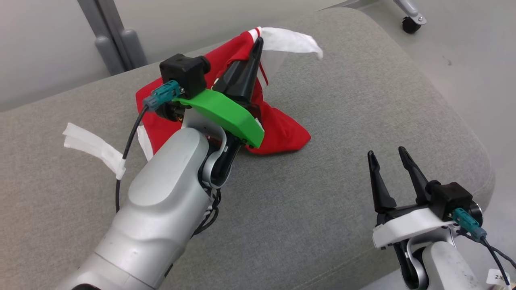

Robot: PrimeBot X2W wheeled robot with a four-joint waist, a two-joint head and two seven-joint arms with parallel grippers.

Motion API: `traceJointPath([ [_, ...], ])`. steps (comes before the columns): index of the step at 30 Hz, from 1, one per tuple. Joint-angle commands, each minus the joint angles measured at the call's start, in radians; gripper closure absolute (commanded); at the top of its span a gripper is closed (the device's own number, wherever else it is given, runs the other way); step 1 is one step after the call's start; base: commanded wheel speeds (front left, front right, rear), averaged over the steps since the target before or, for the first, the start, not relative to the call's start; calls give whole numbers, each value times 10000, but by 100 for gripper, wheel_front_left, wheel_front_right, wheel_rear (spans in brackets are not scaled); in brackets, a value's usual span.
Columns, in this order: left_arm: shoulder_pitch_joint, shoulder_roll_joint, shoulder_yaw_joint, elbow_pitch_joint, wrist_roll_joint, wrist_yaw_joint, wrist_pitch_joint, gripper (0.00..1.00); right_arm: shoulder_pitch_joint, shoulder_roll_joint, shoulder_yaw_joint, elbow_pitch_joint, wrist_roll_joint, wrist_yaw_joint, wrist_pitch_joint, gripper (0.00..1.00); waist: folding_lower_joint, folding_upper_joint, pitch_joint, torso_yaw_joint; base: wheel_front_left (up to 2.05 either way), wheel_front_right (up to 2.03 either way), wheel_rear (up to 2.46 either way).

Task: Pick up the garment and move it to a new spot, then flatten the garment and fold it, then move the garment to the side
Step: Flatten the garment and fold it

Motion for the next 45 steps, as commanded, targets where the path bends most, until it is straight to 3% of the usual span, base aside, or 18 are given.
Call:
traceJointPath([
  [1,266,89,-27,-113,-82,-30,116,100,144,-15,-105,-46,-16,-14,-30,0,0,-1,-26,215,0,0,0],
  [8,2202,1481,-320,-1292,-356,247,1112,100,299,-14,-358,-88,-179,-14,-30,0,0,-1,-30,1253,0,0,0],
  [14,4225,3218,-232,-2719,-609,1063,2001,100,134,-15,-169,-119,-209,-14,-30,0,0,-1,26,2006,0,0,0],
  [22,5346,4702,-172,-3737,-623,1887,2973,100,131,-18,-136,-24,-296,-14,-30,0,0,-1,21,2409,0,0,0],
  [27,5118,5026,20,-3477,-233,2503,2916,100,96,-21,-91,44,-338,-14,-30,0,0,-1,-66,2442,0,0,0],
  [36,4699,5113,497,-2682,-79,3560,2804,100,151,-20,24,113,-385,-14,-30,0,0,-1,-322,2296,0,0,0],
  [40,5212,5343,569,-3135,-63,4076,2940,100,387,-17,-137,76,-414,-12,-30,0,0,-1,-421,2429,0,0,0],
  [45,6082,5653,653,-4758,-290,4689,3202,100,519,-18,-246,26,-427,-12,-30,0,0,-1,-450,2809,0,0,0],
])
